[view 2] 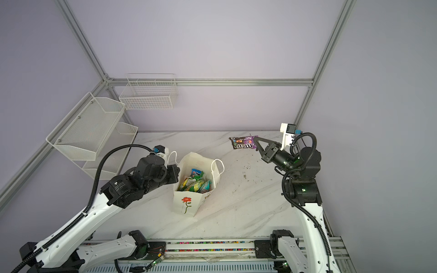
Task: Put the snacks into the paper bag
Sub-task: 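Carry the held M&M's bar with the right gripper toward the paper bag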
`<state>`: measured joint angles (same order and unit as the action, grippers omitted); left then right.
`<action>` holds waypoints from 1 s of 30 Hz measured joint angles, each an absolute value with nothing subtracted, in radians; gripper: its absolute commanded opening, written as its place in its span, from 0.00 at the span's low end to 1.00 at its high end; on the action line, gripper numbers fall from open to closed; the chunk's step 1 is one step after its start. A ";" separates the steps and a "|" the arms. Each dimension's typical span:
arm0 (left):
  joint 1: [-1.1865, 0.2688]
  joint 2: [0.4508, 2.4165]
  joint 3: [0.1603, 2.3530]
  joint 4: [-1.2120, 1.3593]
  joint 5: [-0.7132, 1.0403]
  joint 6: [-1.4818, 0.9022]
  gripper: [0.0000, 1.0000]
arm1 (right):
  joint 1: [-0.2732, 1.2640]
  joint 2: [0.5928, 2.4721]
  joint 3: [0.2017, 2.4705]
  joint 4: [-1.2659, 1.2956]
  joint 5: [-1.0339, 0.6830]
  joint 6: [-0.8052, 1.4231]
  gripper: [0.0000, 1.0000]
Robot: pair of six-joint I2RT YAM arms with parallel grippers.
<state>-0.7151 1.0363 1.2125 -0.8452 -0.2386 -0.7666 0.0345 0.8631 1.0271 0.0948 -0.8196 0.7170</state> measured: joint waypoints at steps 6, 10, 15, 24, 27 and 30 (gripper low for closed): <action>-0.715 1.036 1.213 -0.844 -0.239 -0.767 0.00 | 0.109 0.864 1.047 0.093 -0.807 0.701 0.00; -0.715 1.036 1.213 -0.844 -0.239 -0.767 0.00 | 0.146 0.868 1.061 0.093 -0.797 0.690 0.00; -0.715 1.036 1.213 -0.844 -0.239 -0.767 0.00 | 0.174 0.875 1.071 0.090 -0.780 0.675 0.00; -0.715 1.036 1.213 -0.844 -0.238 -0.767 0.00 | 0.209 0.878 1.074 0.075 -0.756 0.655 0.00; -0.715 1.036 1.213 -0.844 -0.238 -0.767 0.00 | 0.224 0.884 1.081 0.067 -0.746 0.642 0.00; -0.714 1.036 1.213 -0.844 -0.238 -0.767 0.00 | 0.239 0.893 1.089 0.061 -0.736 0.633 0.00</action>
<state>-0.7143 1.0363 1.2125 -0.8444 -0.2382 -0.7666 0.2394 0.8928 1.0893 0.0612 -0.7361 0.6327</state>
